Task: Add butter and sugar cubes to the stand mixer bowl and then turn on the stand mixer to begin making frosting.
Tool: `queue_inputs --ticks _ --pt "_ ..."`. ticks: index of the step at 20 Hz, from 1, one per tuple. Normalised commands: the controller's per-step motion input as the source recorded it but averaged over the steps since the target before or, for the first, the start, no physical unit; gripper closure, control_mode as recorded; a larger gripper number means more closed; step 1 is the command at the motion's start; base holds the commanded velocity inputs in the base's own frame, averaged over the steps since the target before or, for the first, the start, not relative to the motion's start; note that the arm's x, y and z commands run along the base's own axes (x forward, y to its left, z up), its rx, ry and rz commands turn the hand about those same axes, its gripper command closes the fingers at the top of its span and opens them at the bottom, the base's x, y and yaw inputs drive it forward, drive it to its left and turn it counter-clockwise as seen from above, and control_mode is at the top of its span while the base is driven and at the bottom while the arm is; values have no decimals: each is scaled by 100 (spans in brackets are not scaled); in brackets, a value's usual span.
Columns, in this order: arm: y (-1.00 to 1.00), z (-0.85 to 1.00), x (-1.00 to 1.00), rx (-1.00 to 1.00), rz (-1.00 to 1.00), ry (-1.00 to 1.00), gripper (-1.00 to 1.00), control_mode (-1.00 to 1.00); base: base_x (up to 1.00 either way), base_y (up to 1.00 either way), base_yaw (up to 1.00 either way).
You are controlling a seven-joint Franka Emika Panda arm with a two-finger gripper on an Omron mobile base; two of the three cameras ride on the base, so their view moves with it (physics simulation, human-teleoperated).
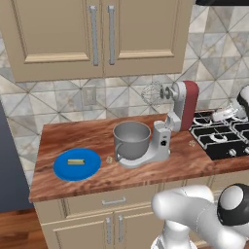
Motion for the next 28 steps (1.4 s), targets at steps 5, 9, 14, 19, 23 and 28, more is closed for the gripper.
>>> queue_inputs --ticks 5,9,14,19,23,28 --pt "-60 -14 8 0 37 -2 -100 -100 0 0 0" --pt "-41 -23 18 0 40 0 -100 -100 0 0 0" --pt "-15 -41 12 0 36 -2 -100 -100 0 0 0" --pt "0 -50 16 0 26 -11 -100 -100 0 0 0" --pt "1 -40 15 0 14 -13 -100 -100 0 0 0" --pt "14 -35 15 0 2 -14 -100 -100 0 0 0"
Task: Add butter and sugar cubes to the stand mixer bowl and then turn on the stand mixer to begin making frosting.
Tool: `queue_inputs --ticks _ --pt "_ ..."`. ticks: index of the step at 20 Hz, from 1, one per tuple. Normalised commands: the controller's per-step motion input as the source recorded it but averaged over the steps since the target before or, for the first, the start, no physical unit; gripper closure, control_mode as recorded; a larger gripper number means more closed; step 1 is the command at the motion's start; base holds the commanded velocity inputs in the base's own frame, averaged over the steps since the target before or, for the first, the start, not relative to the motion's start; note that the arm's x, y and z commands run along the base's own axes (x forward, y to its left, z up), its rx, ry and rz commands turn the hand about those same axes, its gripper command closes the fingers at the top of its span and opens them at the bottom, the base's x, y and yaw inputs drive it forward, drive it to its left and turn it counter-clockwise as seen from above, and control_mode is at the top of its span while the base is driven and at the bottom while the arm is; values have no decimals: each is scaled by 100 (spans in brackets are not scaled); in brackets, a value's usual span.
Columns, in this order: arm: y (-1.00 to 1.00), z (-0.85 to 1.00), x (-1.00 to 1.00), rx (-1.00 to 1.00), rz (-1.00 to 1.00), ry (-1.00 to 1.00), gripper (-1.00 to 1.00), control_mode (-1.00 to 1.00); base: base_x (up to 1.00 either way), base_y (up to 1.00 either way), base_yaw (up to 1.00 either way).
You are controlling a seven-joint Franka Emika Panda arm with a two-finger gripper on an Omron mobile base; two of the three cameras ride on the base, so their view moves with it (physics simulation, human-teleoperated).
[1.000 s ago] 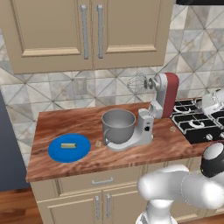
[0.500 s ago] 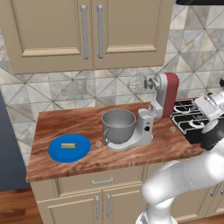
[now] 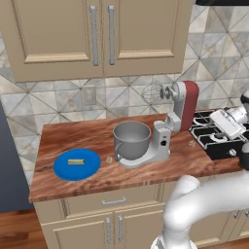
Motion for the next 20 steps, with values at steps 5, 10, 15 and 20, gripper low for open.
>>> queue_inputs --ticks 5,10,15,20 --pt "23 -39 20 -2 0 -10 -100 -100 0 0 0" --pt "20 -35 14 -5 0 -13 -100 -100 0 0 0" --pt "4 -25 9 -12 -2 -18 -100 -100 0 0 0" --pt "0 -29 12 -18 -4 -15 -100 -100 0 0 0"
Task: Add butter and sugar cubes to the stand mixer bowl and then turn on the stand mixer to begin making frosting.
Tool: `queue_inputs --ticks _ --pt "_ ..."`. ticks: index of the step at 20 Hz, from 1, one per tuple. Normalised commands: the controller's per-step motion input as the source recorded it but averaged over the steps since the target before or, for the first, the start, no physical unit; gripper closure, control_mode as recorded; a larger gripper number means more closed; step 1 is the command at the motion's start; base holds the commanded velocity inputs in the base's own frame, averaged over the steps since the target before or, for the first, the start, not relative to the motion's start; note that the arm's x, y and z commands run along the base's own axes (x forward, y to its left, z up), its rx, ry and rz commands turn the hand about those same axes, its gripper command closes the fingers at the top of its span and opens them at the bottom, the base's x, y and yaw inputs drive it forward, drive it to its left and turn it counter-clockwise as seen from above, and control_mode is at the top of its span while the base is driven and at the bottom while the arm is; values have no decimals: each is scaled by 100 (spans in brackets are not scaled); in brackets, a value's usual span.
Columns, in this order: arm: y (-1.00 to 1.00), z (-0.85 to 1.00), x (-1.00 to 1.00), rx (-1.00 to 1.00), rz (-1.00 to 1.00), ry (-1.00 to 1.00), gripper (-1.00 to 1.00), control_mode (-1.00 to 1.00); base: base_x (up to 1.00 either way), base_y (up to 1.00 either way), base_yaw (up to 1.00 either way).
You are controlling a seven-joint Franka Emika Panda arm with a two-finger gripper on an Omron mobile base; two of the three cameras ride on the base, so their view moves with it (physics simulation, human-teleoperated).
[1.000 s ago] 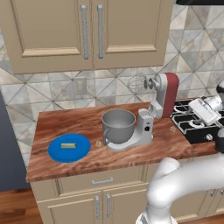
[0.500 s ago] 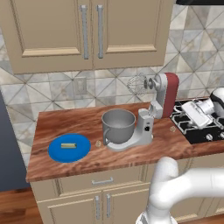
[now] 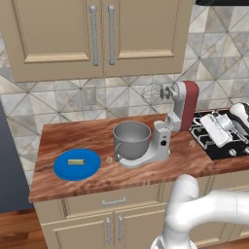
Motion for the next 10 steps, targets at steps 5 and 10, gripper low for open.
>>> queue_inputs --ticks 5,10 --pt "0 -24 24 -16 -3 -11 -100 -100 0 0 0" --pt "0 -16 45 -10 0 -7 -100 -100 0 0 0"
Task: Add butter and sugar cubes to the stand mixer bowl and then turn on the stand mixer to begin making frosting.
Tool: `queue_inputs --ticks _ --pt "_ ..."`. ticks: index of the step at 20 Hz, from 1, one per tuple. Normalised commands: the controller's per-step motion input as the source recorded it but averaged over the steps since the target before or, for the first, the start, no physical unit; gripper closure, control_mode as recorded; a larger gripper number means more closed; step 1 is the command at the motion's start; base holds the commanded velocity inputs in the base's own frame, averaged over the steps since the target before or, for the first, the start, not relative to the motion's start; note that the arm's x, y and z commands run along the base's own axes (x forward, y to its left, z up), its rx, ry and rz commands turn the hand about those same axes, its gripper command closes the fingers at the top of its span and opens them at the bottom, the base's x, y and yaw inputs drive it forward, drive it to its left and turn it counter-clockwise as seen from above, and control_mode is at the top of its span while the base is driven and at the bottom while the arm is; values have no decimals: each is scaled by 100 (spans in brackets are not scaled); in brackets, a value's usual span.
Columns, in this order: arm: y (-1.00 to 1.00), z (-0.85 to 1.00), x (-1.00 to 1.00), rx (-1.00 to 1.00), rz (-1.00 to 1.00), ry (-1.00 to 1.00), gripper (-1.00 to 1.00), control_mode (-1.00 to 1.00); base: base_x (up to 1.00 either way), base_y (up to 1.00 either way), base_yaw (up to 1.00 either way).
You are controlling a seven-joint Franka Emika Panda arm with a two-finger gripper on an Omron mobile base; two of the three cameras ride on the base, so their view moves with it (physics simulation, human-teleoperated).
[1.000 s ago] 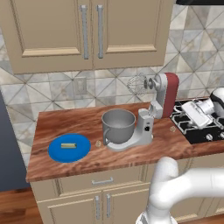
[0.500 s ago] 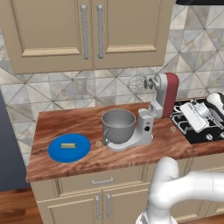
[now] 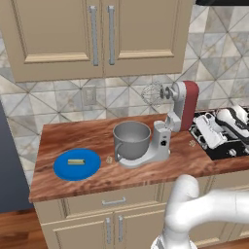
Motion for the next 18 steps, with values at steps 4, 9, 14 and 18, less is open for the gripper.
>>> queue_inputs --ticks 4,9,14,18 --pt "0 -20 52 -9 0 -3 -100 -100 0 0 0" --pt "0 -23 38 -10 0 -2 -100 -100 0 0 0" --pt "-7 -21 24 -11 0 0 -100 -100 0 0 0" --pt "-16 -17 8 -12 0 0 -100 -100 0 0 0"
